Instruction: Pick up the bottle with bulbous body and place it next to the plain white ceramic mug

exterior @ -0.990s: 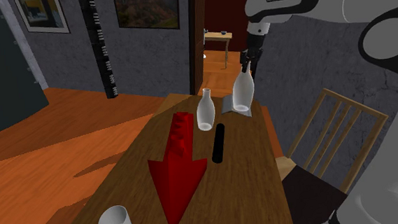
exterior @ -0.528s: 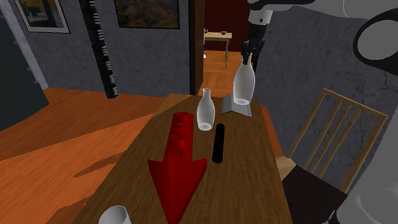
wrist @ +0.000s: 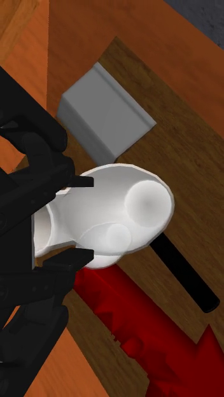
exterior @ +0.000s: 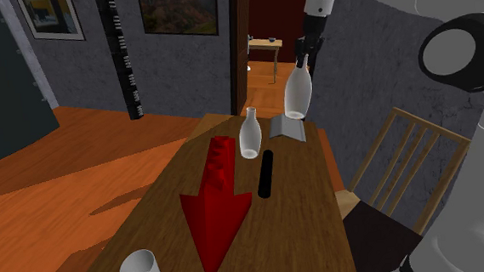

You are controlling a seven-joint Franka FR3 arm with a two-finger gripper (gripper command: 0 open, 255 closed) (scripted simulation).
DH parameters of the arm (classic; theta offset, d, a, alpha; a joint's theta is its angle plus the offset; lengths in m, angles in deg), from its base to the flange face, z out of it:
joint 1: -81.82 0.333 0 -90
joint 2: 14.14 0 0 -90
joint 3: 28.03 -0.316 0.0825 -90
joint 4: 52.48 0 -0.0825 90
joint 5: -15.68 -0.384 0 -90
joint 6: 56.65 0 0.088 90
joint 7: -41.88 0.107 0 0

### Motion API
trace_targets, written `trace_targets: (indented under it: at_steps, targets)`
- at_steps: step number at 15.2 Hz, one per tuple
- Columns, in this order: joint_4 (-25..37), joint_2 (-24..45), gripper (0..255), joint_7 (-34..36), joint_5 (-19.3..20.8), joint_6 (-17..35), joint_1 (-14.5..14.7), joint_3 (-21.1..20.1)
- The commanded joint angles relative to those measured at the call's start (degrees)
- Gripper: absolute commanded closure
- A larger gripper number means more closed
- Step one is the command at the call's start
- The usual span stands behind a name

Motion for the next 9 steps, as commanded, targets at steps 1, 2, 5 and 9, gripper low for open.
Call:
trace_targets:
  at_steps: [1,2,5,9]
  targets:
    - [3.4,1.2,255,-0.2,-0.5,-2.2,-0.4,0.1]
    - [5.0,1.8,255,-0.2,-0.7,-3.2,-0.6,0.2]
    - [10.1,3.7,255,-0.4,-1.4,-6.6,-1.3,0.3]
    - [18.6,7.2,255,-0.6,-2.9,-11.8,-2.7,0.5]
